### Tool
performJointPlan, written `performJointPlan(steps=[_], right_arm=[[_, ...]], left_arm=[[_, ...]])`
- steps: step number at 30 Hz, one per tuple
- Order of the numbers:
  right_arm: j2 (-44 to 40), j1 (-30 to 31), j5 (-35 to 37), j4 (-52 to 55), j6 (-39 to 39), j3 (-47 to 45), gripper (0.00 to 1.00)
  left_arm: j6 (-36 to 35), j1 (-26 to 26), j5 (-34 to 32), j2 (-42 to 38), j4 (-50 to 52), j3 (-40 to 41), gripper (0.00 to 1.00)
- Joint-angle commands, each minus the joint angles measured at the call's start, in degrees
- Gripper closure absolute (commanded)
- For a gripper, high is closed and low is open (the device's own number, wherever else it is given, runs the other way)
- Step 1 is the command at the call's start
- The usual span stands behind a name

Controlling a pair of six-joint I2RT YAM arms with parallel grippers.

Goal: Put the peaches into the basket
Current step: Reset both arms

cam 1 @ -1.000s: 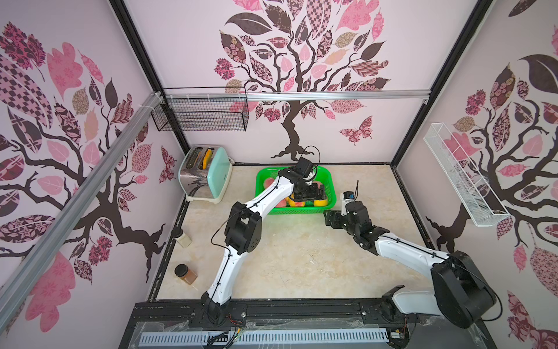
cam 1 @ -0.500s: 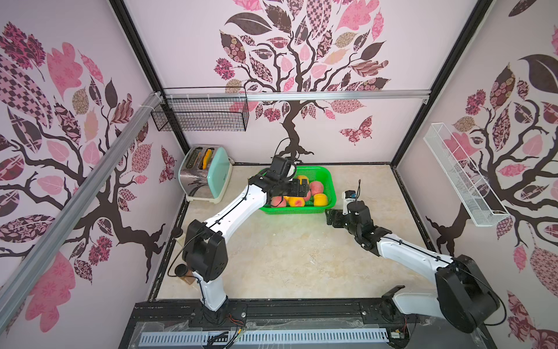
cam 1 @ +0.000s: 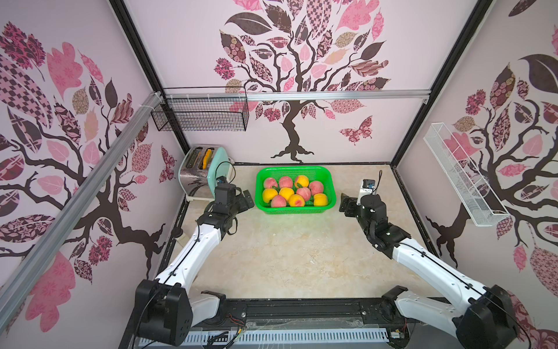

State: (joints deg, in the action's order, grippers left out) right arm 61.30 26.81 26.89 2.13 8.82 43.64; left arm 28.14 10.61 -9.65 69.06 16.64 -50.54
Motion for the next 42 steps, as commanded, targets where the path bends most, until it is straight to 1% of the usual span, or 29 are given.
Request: performJointPlan(steps=[1,2,5,7,9,11,12,14,15,16,17,18,19,20,22,23,25,27,29,30,31,33,34,35,37,42], right_arm=[[-0.49,-0.22,15.02,1.11,-4.48,3.30,0.01],[-0.26,-0.50,17.31,1.06,-5.02,3.96,0.01],[0.46,-2.25,18.35,0.40,-5.74,4.85,0.00],[1.39,-2.98,19.91,-1.23,-6.58,4.97,0.00],[2.35,-3.73,24.29,-4.75,-7.57,3.65,0.00],[3.14,-5.38,27.90,-11.44,-7.46,0.55,0.00],[3.33,-7.07,27.18,-15.37,-7.31,-1.89,0.00],[3.86,-11.18,23.63,-19.17,-5.59,-5.68,0.00],[4.05,-13.59,21.52,-19.83,-3.64,-7.45,0.00],[4.17,-16.03,19.81,-19.86,-1.18,-9.10,0.01],[4.18,-17.96,18.34,-19.91,0.73,-10.39,0.00],[4.09,-19.74,16.60,-20.50,1.76,-12.15,0.00],[4.01,-20.77,15.47,-22.14,1.90,-14.05,0.00],[4.00,-21.24,15.36,-24.35,1.44,-15.88,0.00],[4.08,-21.36,14.07,-31.24,-0.33,-20.04,0.00],[4.08,-21.30,12.69,-33.81,-1.30,-21.36,0.00],[4.24,-21.31,10.18,-35.38,-2.88,-22.44,0.00],[5.35,-21.35,8.72,-36.94,-4.11,-22.95,0.00],[7.59,-21.36,5.62,-43.16,-6.44,-25.10,0.00],[8.93,-21.35,4.36,-46.40,-7.00,-26.37,0.00],[9.85,-21.34,3.72,-47.41,-6.35,-26.80,0.00],[13.13,-21.31,2.02,-49.78,-6.88,-26.91,0.01],[14.68,-21.29,1.57,-51.29,-7.18,-26.89,0.00],[16.57,-21.36,0.84,-53.29,-7.45,-26.93,0.00],[19.46,-21.31,-2.60,-55.20,-8.72,-26.60,0.00],[27.29,-21.36,-9.86,-62.07,-11.97,-26.36,0.00]], left_arm=[[1.76,-2.93,-10.94,-4.47,-6.24,6.00,0.02],[2.37,-3.72,-13.89,-6.15,-8.09,8.31,0.02],[2.79,-4.47,-20.20,-9.98,-16.31,15.69,0.02],[2.83,-4.59,-24.67,-11.38,-19.13,18.88,0.02],[0.67,-4.67,-28.45,-10.53,-24.10,21.71,0.02],[-1.75,-4.70,-32.19,-8.05,-27.92,22.67,0.02],[-2.68,-4.78,-35.36,-6.16,-28.73,22.56,0.02],[-3.24,-5.15,-43.40,-2.17,-28.85,21.51,0.02],[-2.04,-5.87,-46.40,-0.33,-26.73,20.39,0.02],[-0.61,-7.16,-47.13,1.24,-23.30,19.32,0.02],[0.21,-8.19,-46.59,2.40,-22.26,18.77,0.02],[-1.15,-9.38,-44.54,3.56,-24.77,19.41,0.02],[-3.86,-10.27,-42.05,4.42,-30.76,21.06,0.02],[-4.89,-10.68,-40.73,5.02,-35.52,23.46,0.02],[-5.76,-12.27,-35.09,5.45,-44.48,28.44,0.02],[-5.91,-13.14,-32.53,5.08,-46.71,29.64,0.02],[-8.52,-13.68,-27.30,3.89,-48.18,30.75,0.02],[-11.34,-13.77,-26.06,4.39,-51.24,31.40,0.02],[-12.66,-14.57,-23.11,5.63,-53.27,31.16,0.02],[-11.81,-15.50,-20.39,6.35,-53.06,30.68,0.02],[-11.29,-16.52,-17.39,7.09,-53.66,30.38,0.02],[-11.76,-17.57,-11.59,10.48,-59.36,30.86,0.02],[-13.09,-17.58,-9.15,11.84,-61.04,30.82,0.02],[-14.34,-17.62,-6.47,12.49,-61.24,30.25,0.02],[-16.22,-17.57,-1.54,12.47,-58.30,28.59,0.02],[-19.11,-17.63,5.39,14.04,-59.24,27.69,0.02]])
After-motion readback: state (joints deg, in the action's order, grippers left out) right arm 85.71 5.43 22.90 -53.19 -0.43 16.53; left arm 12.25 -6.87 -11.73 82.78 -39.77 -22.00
